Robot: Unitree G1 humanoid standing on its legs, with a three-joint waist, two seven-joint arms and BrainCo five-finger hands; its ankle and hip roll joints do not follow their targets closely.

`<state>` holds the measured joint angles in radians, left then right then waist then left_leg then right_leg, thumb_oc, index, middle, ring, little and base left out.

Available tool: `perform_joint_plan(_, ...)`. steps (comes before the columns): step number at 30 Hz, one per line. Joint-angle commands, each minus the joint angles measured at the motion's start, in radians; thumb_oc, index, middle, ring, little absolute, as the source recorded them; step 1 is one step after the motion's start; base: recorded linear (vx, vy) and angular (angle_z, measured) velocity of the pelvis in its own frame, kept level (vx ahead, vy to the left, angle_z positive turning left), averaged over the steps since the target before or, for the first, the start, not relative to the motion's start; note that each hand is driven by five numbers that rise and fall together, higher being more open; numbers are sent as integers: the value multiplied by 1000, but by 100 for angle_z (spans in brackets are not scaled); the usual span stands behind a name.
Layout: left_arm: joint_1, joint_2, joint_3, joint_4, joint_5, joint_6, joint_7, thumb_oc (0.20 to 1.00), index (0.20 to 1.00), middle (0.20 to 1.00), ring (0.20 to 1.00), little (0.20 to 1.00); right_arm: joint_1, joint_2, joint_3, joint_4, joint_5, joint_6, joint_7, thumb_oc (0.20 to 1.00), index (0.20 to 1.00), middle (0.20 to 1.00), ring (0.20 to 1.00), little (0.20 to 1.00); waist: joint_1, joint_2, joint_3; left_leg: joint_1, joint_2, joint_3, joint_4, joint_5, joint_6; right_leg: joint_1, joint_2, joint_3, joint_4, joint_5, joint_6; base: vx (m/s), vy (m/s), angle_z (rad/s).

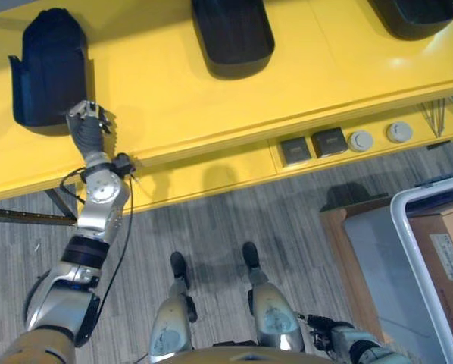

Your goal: Move parts from the plastic box to the shelf.

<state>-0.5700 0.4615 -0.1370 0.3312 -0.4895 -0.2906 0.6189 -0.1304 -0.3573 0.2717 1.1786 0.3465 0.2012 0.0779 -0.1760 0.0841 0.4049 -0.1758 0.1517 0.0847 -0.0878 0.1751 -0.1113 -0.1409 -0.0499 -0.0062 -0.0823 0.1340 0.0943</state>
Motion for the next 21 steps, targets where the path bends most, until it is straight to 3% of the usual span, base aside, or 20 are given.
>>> perform_joint_plan(1, -99, 68, 33, 71, -6, -55, -7, 200, 200, 200, 200, 200, 0, -4, 36, -22, -18, 24, -15, 1000, 1000, 1000, 1000, 1000, -18, -42, -20, 39, -4, 37, 0, -56, -8, -41, -18, 36, -5, 1, -9, -27, 9, -3)
perform_joint_plan(9, -112, 79, 18, 86, -29, -52, -46, 200, 200, 200, 200, 200, 9, 0, 30, -18, -23, 8, -16, 1000, 1000, 1000, 1000, 1000, -21, -41, -33, 44, -3, 41, 0, -61, -8, -39, -18, 37, -5, -2, -5, -19, 0, 0)
perform_joint_plan(13, -58, 43, 0, 51, -3, -125, -42, 200, 200, 200, 200, 200, 21, 15, 19, -3, -32, -5, -21, 1000, 1000, 1000, 1000, 1000, -9, -40, -63, 65, -5, 45, 0, -68, -6, -15, -22, 28, -5, -8, -2, -27, -18, 1)
perform_joint_plan(16, 43, -23, -25, -22, 107, -157, 18, 200, 200, 200, 200, 200, 29, 36, 5, 5, -29, 6, -23, 1000, 1000, 1000, 1000, 1000, 13, -43, -97, 87, -10, 39, 0, -75, 0, 16, -25, 14, -5, -13, -2, -11, -51, 5)
perform_joint_plan(17, 113, -66, -45, -62, 195, -165, 83, 200, 200, 200, 200, 200, 37, 49, -1, 7, -31, 17, -24, 1000, 1000, 1000, 1000, 1000, 30, -45, -119, 101, -13, 35, 0, -79, 4, 36, -30, 4, -5, -16, -2, 10, -52, 3)
perform_joint_plan(19, 215, -115, -63, -90, 315, -125, 252, 200, 200, 200, 200, 200, 45, 62, -6, 9, -29, 52, -11, 1000, 1000, 1000, 1000, 1000, 57, -49, -152, 122, -17, 30, 0, -88, 8, 68, -35, -13, -5, -23, -2, 38, -51, 1)
perform_joint_plan(21, 290, -141, -58, -62, 343, -112, 322, 200, 200, 200, 200, 200, 52, 72, -5, 18, -20, 86, 16, 1000, 1000, 1000, 1000, 1000, 83, -53, -180, 140, -19, 24, 0, -91, 9, 94, -39, -29, -5, -27, -3, 58, -60, 7)
